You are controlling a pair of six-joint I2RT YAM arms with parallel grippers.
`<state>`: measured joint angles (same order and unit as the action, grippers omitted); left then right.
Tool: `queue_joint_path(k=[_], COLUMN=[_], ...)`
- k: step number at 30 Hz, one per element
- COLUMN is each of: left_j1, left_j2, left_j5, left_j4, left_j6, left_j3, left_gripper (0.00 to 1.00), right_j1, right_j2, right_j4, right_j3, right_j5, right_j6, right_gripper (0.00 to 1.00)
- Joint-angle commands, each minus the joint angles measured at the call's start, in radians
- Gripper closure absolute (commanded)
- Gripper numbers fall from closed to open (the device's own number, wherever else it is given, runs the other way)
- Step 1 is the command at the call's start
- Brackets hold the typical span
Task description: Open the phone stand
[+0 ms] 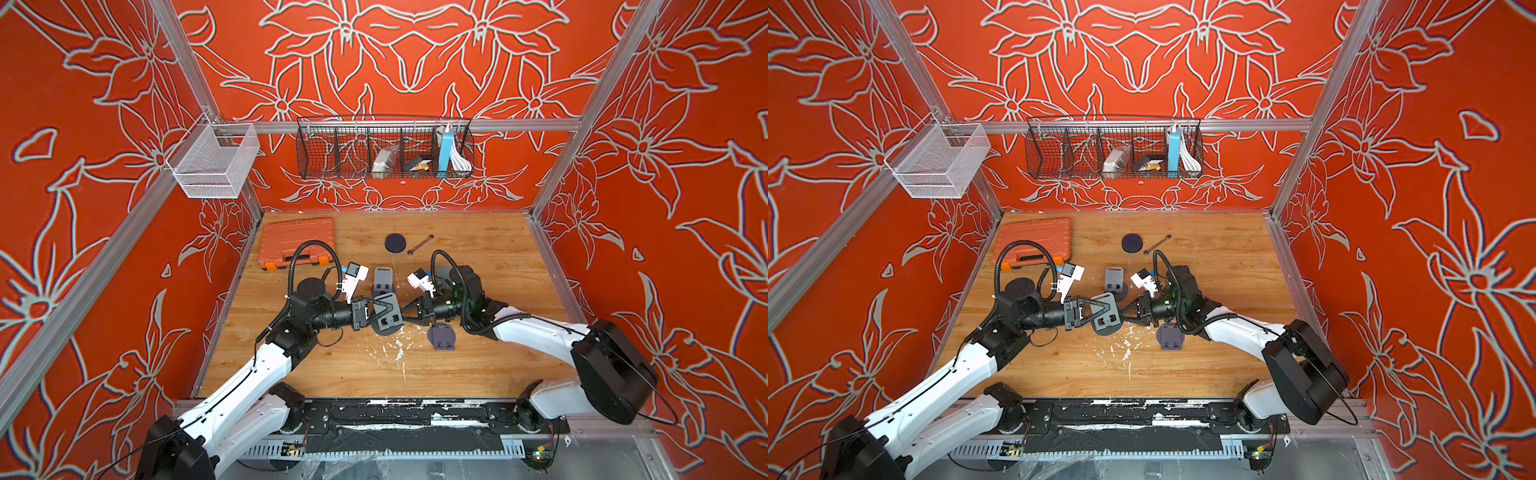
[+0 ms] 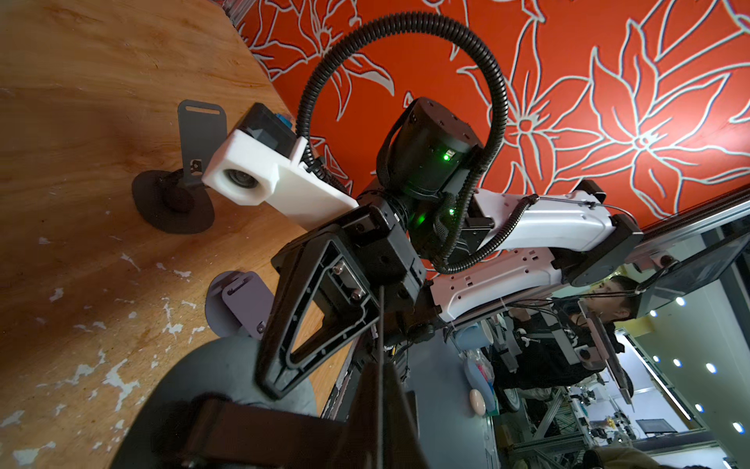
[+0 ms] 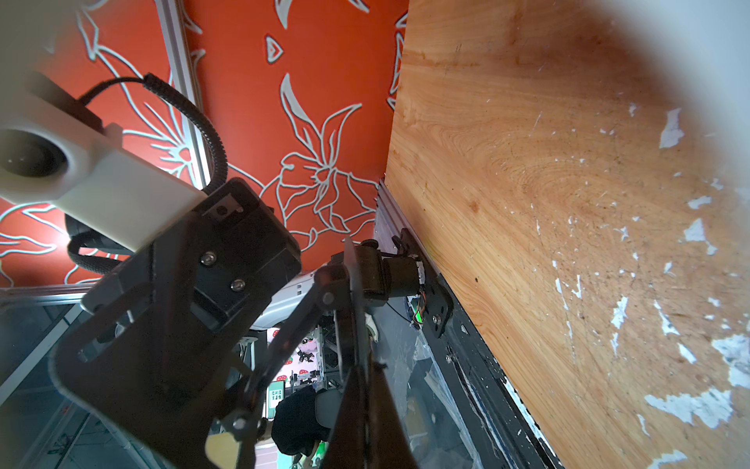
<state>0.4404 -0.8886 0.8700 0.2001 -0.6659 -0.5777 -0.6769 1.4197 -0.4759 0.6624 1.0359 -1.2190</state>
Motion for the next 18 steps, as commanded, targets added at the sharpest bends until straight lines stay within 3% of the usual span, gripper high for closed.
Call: queue_joint_path(k=[1, 9, 18], left_j1=[0.012, -0.002, -0.077], left_j2=[0.011, -0.087, -0.185], left_j5=[0.087, 0.118, 0.157], left_j4=[0.009, -0.097, -0.055], left_j6=[0.15, 0.337, 0.341], left_j3=[-0.152, -0.348, -0.421], left_gripper=[1.0, 1.0, 1.0], right_j1=[0.007, 0.006, 0.007], right_j2=[0.028, 0.015, 0.007], right_j4=[0.075, 0.069, 0.062], right_j3=[-0.068, -0.14, -0.19], right_j5=[-0.092, -0.091, -0.085], right_j6=[-0.018, -0.019, -0.016], right_gripper=[1.0, 1.0, 1.0])
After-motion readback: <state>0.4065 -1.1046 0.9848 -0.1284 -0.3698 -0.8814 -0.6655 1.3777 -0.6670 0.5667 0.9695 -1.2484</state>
